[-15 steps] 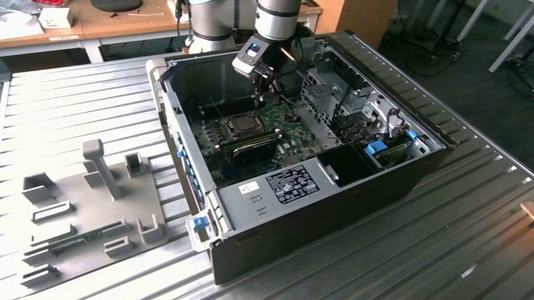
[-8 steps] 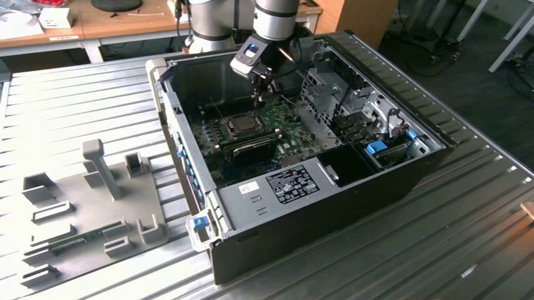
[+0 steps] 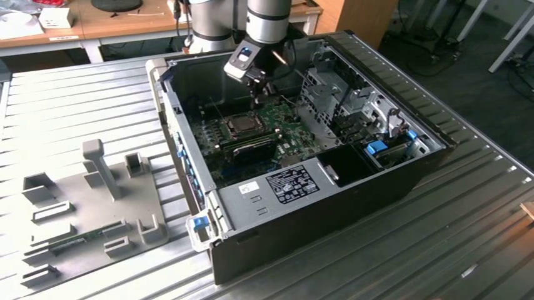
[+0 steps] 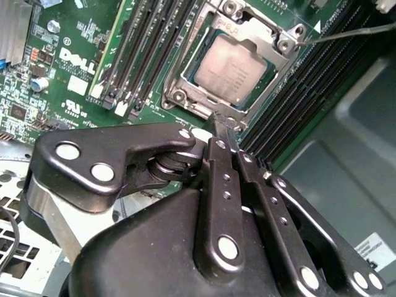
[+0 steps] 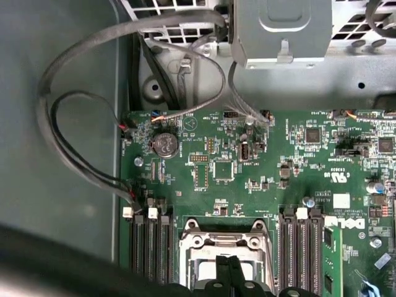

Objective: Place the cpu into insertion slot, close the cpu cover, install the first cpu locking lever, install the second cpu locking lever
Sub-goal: 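Close the cpu cover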

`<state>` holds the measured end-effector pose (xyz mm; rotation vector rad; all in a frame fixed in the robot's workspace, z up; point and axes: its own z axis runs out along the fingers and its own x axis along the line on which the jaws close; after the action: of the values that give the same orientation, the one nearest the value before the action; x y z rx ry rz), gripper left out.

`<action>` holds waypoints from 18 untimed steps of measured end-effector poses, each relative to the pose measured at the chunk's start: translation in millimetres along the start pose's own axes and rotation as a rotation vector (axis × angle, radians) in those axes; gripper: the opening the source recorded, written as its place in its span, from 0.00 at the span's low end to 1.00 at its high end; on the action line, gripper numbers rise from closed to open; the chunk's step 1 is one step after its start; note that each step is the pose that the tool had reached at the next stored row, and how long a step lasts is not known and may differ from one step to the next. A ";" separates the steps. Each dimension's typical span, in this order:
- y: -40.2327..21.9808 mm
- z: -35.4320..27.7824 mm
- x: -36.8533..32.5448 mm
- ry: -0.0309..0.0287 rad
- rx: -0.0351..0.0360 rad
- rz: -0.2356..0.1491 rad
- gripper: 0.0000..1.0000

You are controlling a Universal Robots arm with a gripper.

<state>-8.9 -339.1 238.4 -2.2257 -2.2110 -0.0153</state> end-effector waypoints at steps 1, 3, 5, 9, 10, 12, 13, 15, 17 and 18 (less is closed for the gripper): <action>-1.9 0.7 0.0 0.0001 -0.0043 -0.001 0.10; -5.4 1.4 -0.1 -0.0001 -0.0109 -0.002 0.10; -10.1 1.8 -0.1 0.0001 -0.0150 -0.002 0.10; -20.9 4.0 -0.2 -0.0011 -0.0169 -0.002 0.10; -22.5 5.3 -0.2 -0.0017 -0.0170 -0.002 0.10; -24.6 7.4 -0.2 -0.0032 -0.0170 -0.002 0.10; -25.6 8.0 -0.3 -0.0047 -0.0170 -0.002 0.10; -28.3 8.6 -0.5 -0.0067 -0.0168 -0.002 0.10; -31.1 8.8 -1.1 -0.0066 -0.0169 -0.002 0.10; -32.2 9.0 -1.2 -0.0065 -0.0171 -0.002 0.10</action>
<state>-41.1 -340.0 229.2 -2.2350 -2.2252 -0.0272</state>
